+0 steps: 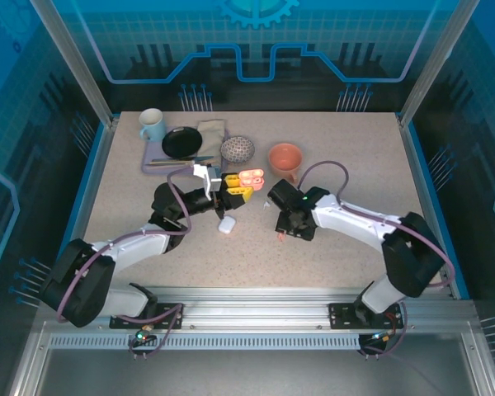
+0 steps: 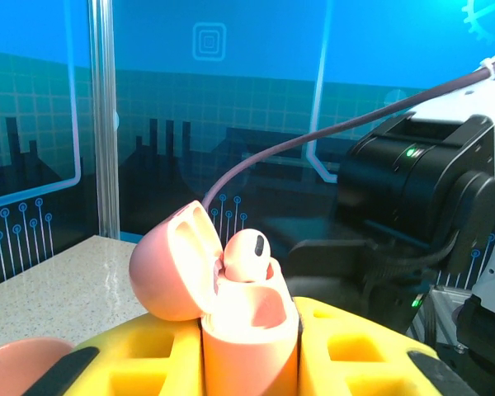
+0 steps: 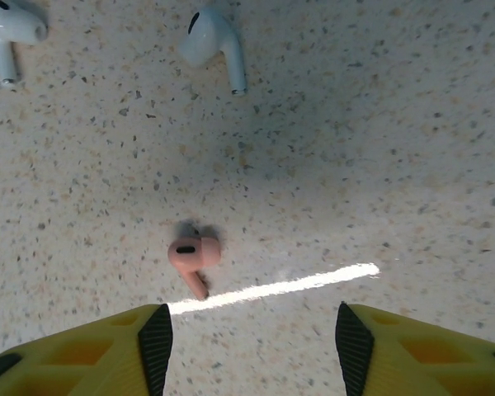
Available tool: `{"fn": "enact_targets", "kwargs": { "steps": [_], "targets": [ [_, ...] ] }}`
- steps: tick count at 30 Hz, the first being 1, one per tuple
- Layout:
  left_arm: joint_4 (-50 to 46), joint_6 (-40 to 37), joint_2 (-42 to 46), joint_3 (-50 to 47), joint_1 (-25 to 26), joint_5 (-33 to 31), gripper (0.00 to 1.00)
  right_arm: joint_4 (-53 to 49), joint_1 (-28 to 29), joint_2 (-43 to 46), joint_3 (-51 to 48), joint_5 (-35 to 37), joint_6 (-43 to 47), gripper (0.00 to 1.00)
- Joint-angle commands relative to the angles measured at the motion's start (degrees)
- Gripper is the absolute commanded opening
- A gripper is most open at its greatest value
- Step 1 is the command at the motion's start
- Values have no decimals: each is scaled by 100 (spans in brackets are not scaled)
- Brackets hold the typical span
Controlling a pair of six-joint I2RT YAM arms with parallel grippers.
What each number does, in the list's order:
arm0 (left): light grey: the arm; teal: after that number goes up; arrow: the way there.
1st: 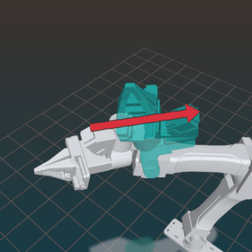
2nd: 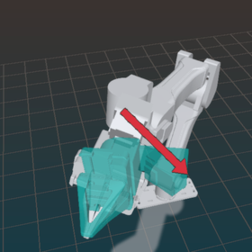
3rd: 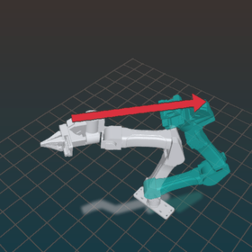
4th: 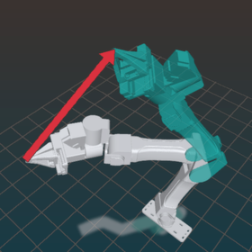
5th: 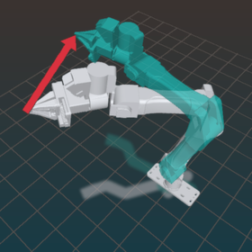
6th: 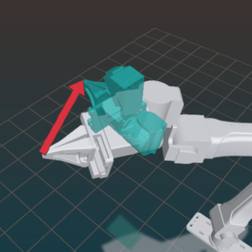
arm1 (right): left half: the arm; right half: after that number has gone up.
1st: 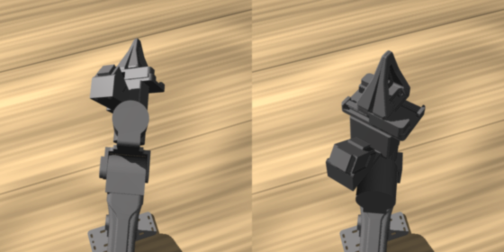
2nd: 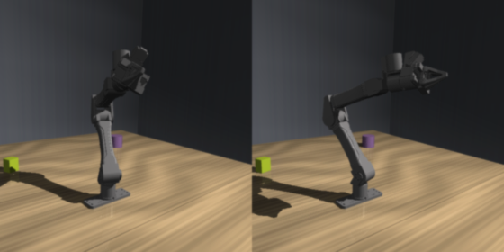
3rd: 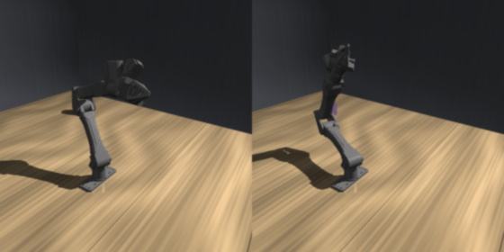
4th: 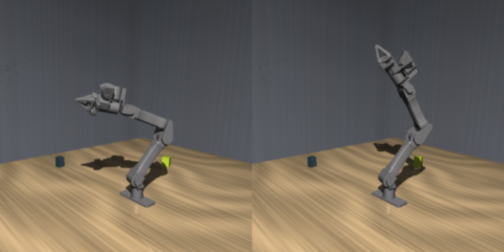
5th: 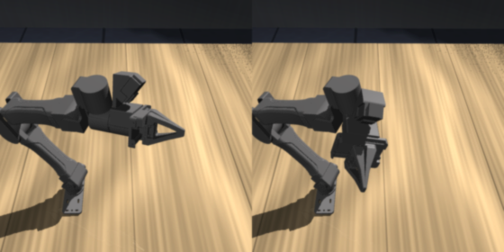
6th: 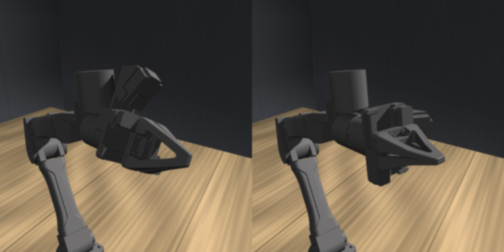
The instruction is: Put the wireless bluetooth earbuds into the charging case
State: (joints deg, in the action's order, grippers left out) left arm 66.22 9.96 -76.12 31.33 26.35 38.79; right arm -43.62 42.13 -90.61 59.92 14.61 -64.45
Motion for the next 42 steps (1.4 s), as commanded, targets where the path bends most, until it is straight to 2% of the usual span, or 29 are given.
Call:
{"fn": "enact_targets", "kwargs": {
  "steps": [1,12,27,42],
  "targets": [
    [116,-191,175,-59,-41,-17,0,2,118,-377,339,113,-684,57],
    [484,-86,157,-167,-111,-117,0,190,198,-1195,576,-114,-858,52],
    [1208,262,-34,-321,-183,-126,0,468,186,-1397,406,-237,-868,47],
    [1377,402,-281,-241,-197,-83,0,482,190,-1399,276,-247,-895,46]
  ]
}}
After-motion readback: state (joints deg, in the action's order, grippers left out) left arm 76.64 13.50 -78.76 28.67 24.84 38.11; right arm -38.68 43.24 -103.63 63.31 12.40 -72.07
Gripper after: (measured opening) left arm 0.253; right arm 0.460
